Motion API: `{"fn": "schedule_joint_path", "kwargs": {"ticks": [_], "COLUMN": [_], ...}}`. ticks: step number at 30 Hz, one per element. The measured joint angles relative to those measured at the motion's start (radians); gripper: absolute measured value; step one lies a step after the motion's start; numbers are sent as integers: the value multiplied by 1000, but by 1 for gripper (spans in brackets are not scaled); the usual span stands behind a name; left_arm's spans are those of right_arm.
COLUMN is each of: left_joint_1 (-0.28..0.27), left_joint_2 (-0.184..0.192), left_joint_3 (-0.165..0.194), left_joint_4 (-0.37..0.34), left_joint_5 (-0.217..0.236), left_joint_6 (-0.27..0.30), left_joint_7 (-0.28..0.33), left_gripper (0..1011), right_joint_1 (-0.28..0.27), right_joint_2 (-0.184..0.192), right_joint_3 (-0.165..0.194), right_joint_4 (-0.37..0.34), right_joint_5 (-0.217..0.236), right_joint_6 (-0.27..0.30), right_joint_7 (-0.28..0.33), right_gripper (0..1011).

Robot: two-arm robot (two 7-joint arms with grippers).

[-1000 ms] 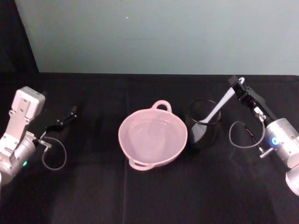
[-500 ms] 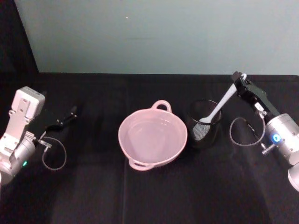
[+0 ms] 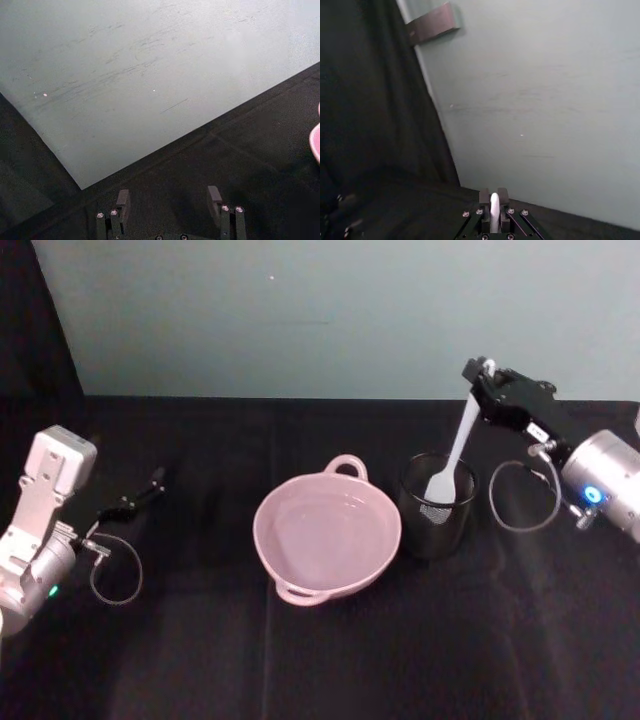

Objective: Use the one hand to pick up the spoon and stir the clear water in the bowl.

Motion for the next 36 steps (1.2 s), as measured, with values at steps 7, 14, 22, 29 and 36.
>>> {"fn": "schedule_joint_path", "kwargs": {"ticks": [7, 14, 22, 29, 36], "left_joint_1": [0, 0, 0, 0, 0], "left_joint_2": [0, 0, 0, 0, 0], "left_joint_3": [0, 0, 0, 0, 0], "left_joint_4": [0, 0, 0, 0, 0], "left_joint_5": [0, 0, 0, 0, 0], "left_joint_6": [0, 0, 0, 0, 0], "left_joint_7": [0, 0, 0, 0, 0], "left_gripper": [1011, 1011, 1011, 1011, 1011], "right_joint_1": [57, 108, 141, 141, 141], "right_joint_2": [45, 75, 95, 96, 96], "right_joint_3": [-33, -48, -52, -52, -51], "right_joint_4": [-61, -114, -161, -165, -163], "right_joint_5": [-52, -62, -54, -49, -49], "right_joint_6": [83, 162, 210, 214, 213], "right_joint_7": [29, 48, 42, 37, 37], "right_gripper": [109, 108, 109, 109, 109]}}
